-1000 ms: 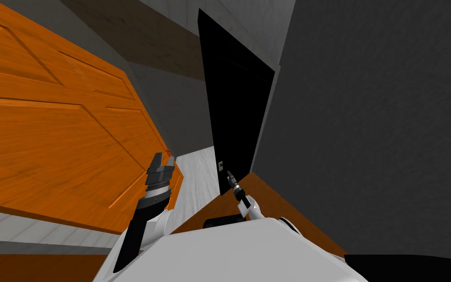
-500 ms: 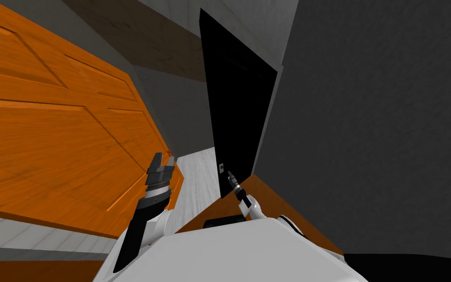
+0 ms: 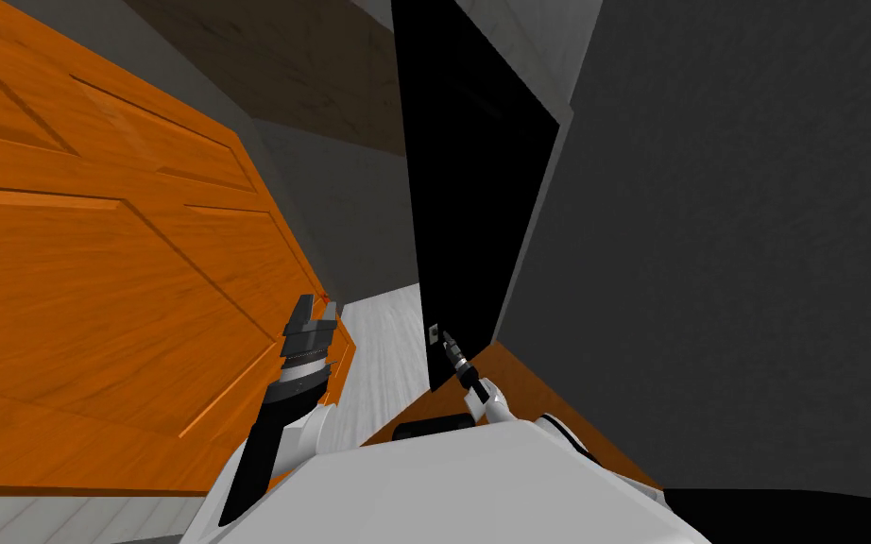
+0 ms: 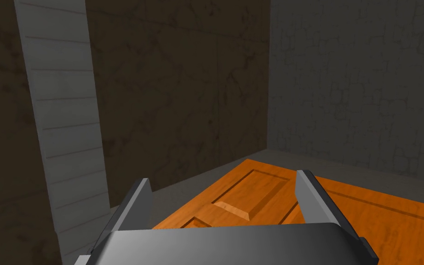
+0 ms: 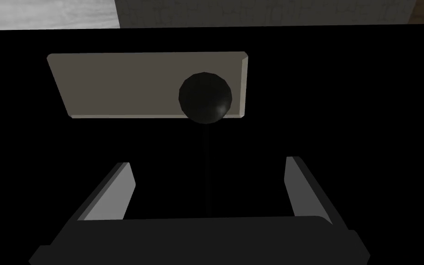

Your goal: Push the door open

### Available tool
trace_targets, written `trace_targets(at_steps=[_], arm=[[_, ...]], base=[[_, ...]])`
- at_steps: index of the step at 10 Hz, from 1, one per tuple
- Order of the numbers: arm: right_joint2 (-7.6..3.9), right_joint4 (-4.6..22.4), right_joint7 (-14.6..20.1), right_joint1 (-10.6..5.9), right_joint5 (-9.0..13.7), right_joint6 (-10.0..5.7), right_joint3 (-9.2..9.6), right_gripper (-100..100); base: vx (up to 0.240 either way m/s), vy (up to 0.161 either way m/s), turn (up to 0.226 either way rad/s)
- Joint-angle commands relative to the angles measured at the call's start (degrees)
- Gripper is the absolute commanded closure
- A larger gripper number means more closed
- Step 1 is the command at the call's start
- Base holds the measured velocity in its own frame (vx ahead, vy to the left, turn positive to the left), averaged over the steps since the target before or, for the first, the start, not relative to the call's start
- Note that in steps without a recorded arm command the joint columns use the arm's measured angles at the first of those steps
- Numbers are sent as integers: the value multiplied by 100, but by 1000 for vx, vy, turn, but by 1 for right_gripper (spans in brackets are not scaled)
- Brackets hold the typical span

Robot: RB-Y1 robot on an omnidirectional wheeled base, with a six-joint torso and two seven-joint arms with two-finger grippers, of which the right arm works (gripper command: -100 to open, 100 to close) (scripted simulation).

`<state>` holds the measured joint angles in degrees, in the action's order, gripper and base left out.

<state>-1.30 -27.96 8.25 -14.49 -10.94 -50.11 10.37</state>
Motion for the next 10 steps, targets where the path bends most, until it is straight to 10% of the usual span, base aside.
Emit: trace_targets(at_steps=[1, 5, 6, 10], arm=[[54, 1, -18, 19, 10, -15, -14, -100], [188, -125, -24, 113, 6, 28, -9, -100], [188, -125, -24, 113, 6, 28, -9, 100], [188, -125, -24, 113, 6, 28, -9, 100]], base=[[187, 95, 24], [118, 48, 9], [0, 0, 0], [-4, -3, 3]])
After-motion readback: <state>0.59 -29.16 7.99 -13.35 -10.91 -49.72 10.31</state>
